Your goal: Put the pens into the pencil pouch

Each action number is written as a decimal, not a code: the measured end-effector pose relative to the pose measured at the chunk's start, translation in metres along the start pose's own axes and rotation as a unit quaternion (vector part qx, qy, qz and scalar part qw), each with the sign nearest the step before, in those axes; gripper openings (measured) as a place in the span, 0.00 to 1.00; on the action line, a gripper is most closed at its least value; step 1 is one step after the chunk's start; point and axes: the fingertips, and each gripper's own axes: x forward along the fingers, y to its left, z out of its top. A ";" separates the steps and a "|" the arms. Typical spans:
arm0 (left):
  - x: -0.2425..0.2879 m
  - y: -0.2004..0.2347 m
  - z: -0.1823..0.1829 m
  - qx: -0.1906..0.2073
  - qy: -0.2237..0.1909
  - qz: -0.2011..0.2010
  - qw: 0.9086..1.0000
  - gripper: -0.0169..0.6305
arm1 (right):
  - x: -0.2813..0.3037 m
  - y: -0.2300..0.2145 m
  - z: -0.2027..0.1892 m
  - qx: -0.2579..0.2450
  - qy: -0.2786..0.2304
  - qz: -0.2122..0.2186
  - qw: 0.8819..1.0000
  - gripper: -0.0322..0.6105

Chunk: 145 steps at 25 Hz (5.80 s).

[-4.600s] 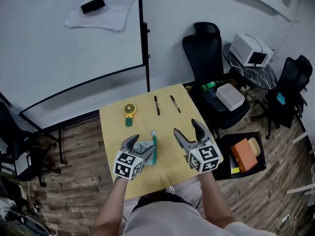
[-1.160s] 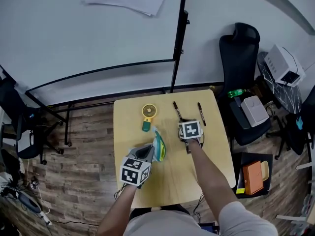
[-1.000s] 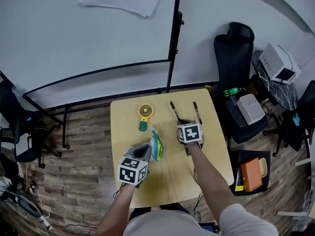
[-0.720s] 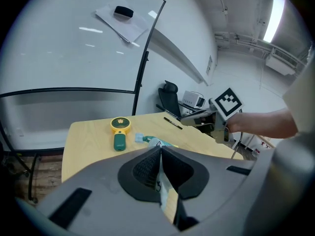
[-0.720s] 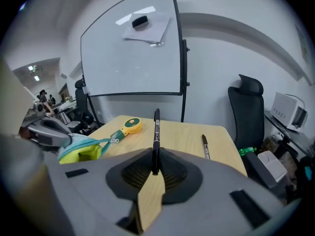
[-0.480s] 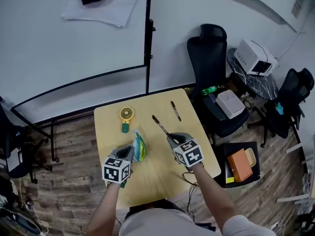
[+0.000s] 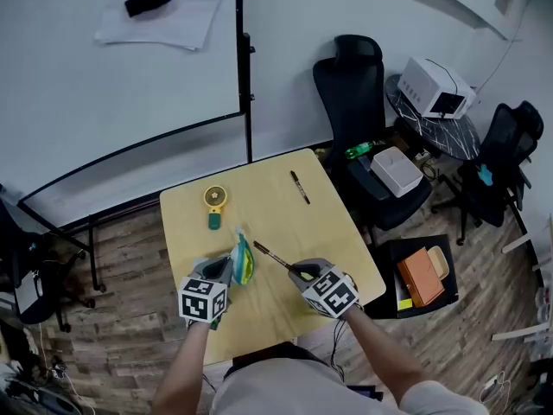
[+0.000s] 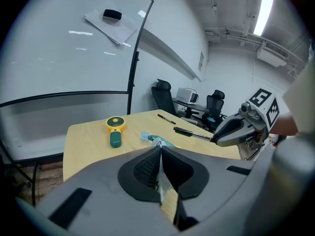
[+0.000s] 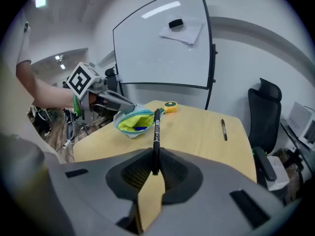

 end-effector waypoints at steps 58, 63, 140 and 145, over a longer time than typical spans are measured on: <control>-0.006 -0.008 0.008 -0.046 -0.024 -0.022 0.998 0.05 | -0.027 -0.059 0.061 0.037 -0.103 -0.080 0.991 0.56; -0.002 -0.009 0.010 -0.050 -0.024 -0.015 0.998 0.05 | -0.026 -0.096 0.058 0.069 -0.108 -0.116 0.985 0.56; -0.008 -0.011 0.006 -0.045 -0.014 -0.037 0.998 0.05 | -0.043 -0.039 0.029 0.000 -0.058 -0.049 0.997 0.11; -0.011 -0.011 0.006 -0.045 -0.016 -0.037 0.998 0.05 | -0.022 0.003 0.010 -0.036 -0.006 0.020 0.999 0.11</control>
